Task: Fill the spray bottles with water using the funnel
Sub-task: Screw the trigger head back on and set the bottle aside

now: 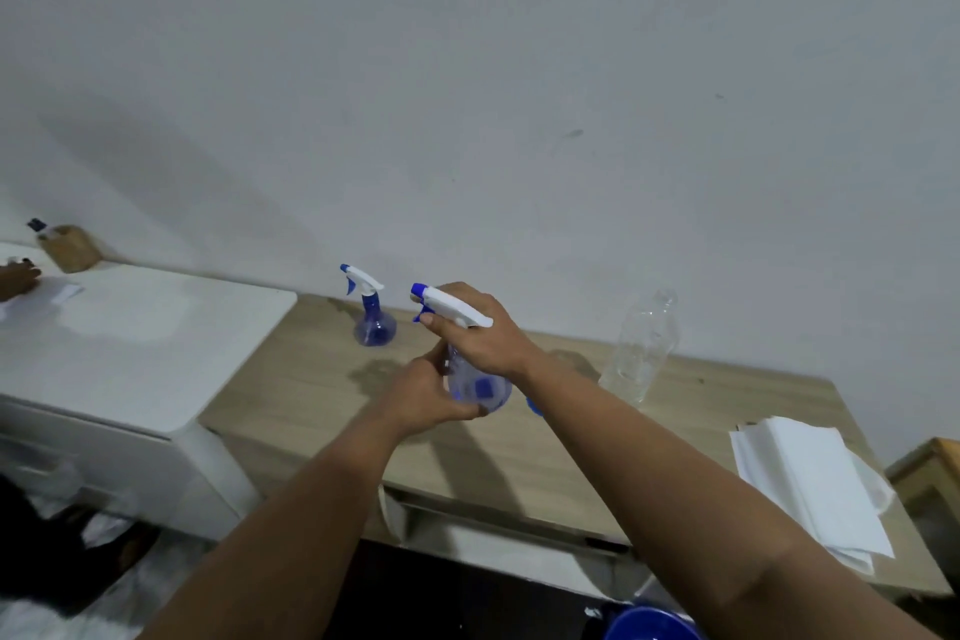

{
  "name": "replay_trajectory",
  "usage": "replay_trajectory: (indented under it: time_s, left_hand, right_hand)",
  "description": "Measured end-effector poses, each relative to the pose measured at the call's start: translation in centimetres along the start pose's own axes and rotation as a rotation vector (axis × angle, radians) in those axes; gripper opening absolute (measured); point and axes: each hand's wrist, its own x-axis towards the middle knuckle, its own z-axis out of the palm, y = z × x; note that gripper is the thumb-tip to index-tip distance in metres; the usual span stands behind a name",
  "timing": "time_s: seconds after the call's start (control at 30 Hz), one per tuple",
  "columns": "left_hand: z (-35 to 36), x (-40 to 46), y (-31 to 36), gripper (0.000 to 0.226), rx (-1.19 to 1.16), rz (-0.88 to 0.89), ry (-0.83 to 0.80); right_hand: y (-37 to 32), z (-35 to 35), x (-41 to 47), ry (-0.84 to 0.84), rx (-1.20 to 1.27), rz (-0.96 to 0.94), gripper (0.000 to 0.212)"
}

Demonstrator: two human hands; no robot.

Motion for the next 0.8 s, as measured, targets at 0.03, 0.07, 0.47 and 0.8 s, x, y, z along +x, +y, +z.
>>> replay_trajectory:
  time_s: [0.03,0.07,0.47,0.8]
  left_hand:
    - [-0.4,-0.2,-0.5,0.101,0.025,0.000,-0.019]
    - [-0.8,-0.5,-1.1,0.110,0.036,-0.004,-0.036]
    - [-6.4,-3.6,-12.3,0.085,0.382,-0.166,0.158]
    - [-7.2,-3.3,-16.9,0.078,0.531,-0.103,0.136]
  right_hand:
    - [0.2,0.4,0.0,-0.016,0.029,0.020,0.023]
    - [0.5,0.8,-0.1,-0.020,0.070,0.039,0.023]
    - [8.9,9.5,-4.1,0.092,0.024,0.263,0.009]
    - [13.0,14.3,-5.7,0.070,-0.162,0.572,0.008]
